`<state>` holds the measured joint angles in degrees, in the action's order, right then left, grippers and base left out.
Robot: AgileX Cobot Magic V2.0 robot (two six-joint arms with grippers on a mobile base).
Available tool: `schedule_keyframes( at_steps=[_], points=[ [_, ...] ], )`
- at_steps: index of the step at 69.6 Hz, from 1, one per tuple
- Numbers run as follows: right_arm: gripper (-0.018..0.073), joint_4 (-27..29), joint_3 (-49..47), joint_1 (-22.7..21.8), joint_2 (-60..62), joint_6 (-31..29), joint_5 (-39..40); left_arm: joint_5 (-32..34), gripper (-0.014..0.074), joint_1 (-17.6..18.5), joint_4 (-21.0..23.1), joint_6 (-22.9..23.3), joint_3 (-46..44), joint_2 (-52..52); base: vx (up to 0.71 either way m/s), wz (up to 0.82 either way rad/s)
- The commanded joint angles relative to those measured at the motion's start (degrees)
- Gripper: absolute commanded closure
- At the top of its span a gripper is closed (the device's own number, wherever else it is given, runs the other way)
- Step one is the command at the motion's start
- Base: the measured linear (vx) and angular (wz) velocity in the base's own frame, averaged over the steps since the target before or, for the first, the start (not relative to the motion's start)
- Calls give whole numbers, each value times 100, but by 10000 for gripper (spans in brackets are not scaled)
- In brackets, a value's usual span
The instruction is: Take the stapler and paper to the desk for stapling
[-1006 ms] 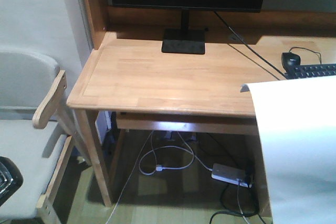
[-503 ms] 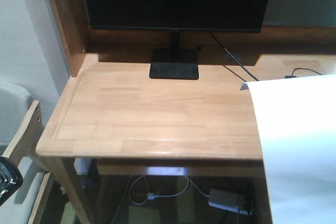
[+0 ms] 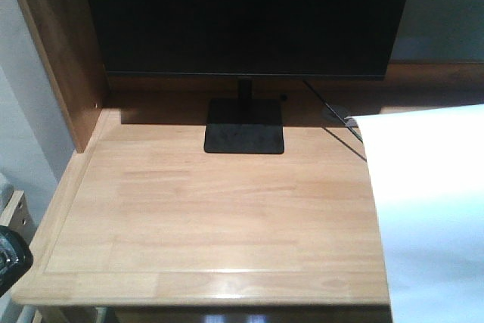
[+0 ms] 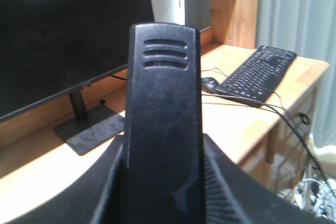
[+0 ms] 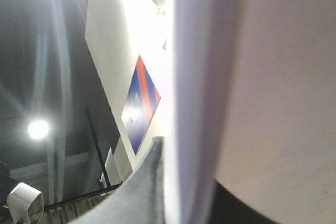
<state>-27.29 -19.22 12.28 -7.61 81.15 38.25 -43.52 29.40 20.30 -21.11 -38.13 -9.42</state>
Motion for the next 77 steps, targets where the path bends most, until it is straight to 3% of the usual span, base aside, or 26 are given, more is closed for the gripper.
schedule_keyframes(
  at_steps=[1,77],
  points=[
    [565,79,-177,-45,-80,-55,194,661,603,29,175,3,-172,-82,22,-1],
    [565,79,-177,-32,-80,-68,191,660,603,29,175,3,-165,-89,10,0]
  ],
)
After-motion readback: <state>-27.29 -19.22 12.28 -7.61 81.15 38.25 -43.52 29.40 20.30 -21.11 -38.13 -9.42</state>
